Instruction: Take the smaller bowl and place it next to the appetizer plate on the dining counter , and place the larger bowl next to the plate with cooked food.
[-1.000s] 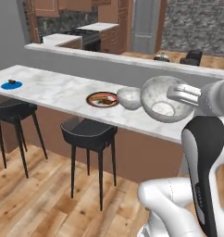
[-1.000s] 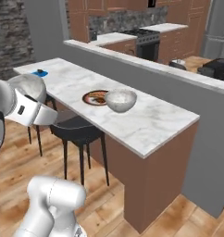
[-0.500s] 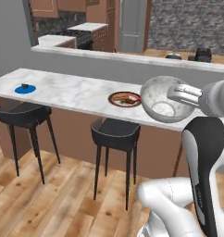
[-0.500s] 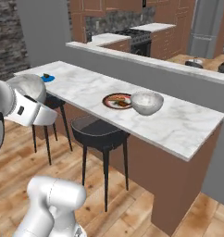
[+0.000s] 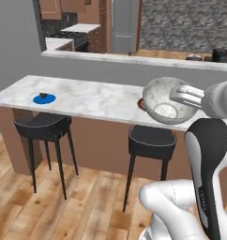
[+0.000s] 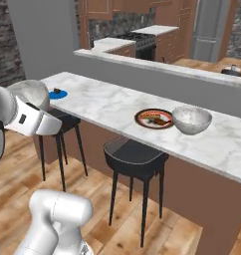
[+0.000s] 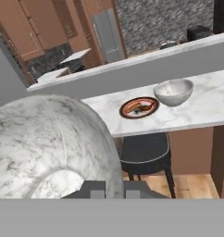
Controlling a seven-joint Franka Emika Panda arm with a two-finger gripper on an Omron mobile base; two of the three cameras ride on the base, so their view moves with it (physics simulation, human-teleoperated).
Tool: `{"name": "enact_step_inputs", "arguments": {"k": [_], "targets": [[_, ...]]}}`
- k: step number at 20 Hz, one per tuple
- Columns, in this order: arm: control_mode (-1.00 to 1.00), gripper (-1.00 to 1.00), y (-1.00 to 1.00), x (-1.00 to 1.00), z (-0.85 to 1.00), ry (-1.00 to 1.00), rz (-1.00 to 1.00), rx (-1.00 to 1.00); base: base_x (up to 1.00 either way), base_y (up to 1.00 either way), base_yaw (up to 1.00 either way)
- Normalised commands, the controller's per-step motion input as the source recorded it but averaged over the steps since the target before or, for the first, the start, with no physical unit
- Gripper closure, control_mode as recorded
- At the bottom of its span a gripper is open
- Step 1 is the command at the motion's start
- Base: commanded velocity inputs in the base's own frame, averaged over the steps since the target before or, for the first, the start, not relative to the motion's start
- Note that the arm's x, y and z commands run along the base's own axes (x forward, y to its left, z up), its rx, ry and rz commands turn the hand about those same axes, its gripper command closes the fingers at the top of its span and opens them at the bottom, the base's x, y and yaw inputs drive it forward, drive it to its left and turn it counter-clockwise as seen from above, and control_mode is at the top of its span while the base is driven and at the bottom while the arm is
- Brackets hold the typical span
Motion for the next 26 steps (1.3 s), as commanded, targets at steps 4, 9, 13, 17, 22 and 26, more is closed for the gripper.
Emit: {"name": "enact_step_inputs", "arguments": {"k": [4,9,13,17,22,26], "targets": [[1.00,1.00,0.00,0.00,0.00,0.00,0.00,0.00,0.51,1.00,-0.24],[1.00,1.00,0.00,0.00,0.00,0.00,0.00,0.00,0.59,1.00,-0.23],[1.00,1.00,0.00,0.00,0.00,0.00,0.00,0.00,0.60,1.00,-0.24],[1.00,1.00,0.00,0.00,0.00,0.00,0.00,0.00,0.67,0.97,-0.29],[1.00,1.00,0.00,0.00,0.00,0.00,0.00,0.00,0.84,0.36,-0.25],[1.00,1.00,0.00,0.00,0.00,0.00,0.00,0.00,0.88,0.00,-0.19]]}}
